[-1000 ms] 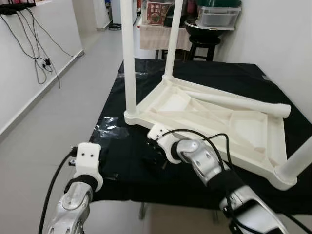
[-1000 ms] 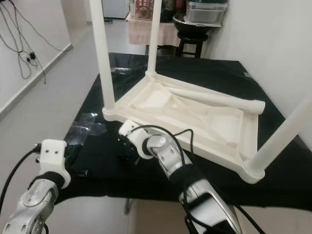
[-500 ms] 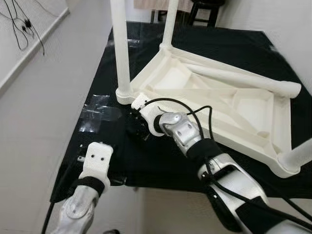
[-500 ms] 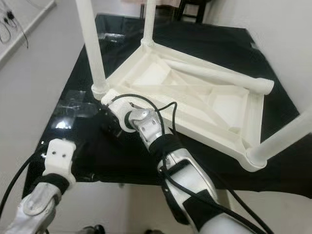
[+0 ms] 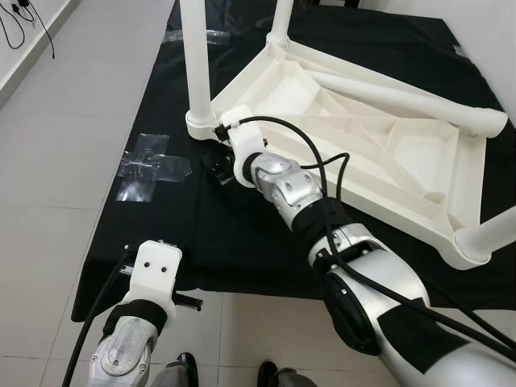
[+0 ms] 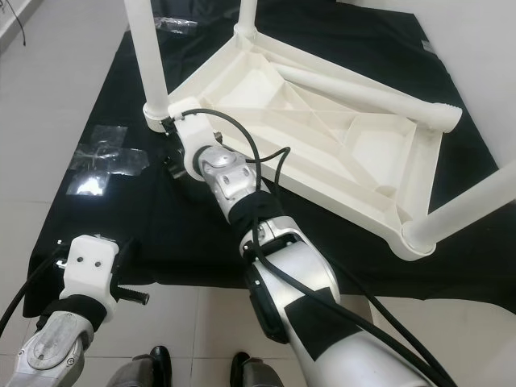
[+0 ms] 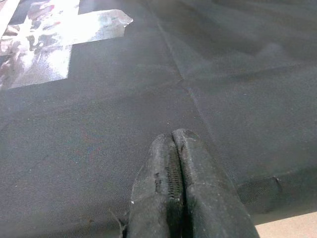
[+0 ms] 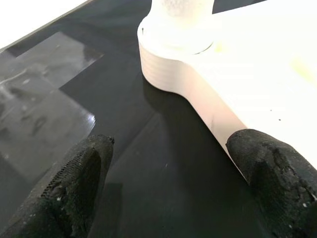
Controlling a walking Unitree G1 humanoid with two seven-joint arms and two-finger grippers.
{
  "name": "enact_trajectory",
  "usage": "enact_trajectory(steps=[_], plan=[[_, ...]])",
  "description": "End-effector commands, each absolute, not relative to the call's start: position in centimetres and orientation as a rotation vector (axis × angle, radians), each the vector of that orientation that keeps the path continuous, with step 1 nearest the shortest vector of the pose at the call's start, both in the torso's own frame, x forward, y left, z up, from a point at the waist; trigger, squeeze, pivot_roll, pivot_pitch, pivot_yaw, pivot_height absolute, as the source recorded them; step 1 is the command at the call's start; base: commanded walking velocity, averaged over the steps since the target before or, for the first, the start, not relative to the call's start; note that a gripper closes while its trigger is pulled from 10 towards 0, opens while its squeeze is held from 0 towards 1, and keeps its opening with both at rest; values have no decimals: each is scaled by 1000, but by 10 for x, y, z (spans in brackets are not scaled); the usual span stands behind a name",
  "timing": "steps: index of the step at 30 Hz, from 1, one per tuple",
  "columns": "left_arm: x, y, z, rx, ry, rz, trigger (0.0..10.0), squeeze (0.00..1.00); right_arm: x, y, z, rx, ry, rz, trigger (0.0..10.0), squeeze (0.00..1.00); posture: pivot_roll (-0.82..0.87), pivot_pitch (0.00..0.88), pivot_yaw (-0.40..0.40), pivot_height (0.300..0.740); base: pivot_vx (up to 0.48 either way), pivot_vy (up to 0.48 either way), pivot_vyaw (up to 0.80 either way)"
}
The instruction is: Building children table
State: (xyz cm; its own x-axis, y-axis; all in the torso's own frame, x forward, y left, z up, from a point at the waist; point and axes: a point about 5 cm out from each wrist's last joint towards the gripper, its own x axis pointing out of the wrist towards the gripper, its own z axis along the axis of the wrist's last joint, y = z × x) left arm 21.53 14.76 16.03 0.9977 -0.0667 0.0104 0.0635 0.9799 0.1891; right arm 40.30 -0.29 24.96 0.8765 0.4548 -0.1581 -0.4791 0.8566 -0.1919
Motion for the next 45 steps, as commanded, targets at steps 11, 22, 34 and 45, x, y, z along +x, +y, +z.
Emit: enact_trajectory(steps=[11,22,34,45], plan=[[213,147,154,194,31,-54,10000,0,409,-6,280,-143,-35,346,10000,0,92,303,-149,740,0,0,0],[222,150,154,203,28,-54,10000,0,404,-22,280,-57,-195,588,10000,0,67,278,-127,740,0,0,0],[236,149,150,206,22,-74,10000,0,336,-127,229,-21,-117,1102,10000,0,9,221,-103,740,0,0,0],[257,151,148,239,3,-108,10000,0,294,-238,223,-214,85,1026,10000,0,-13,141,-69,740,0,0,0]])
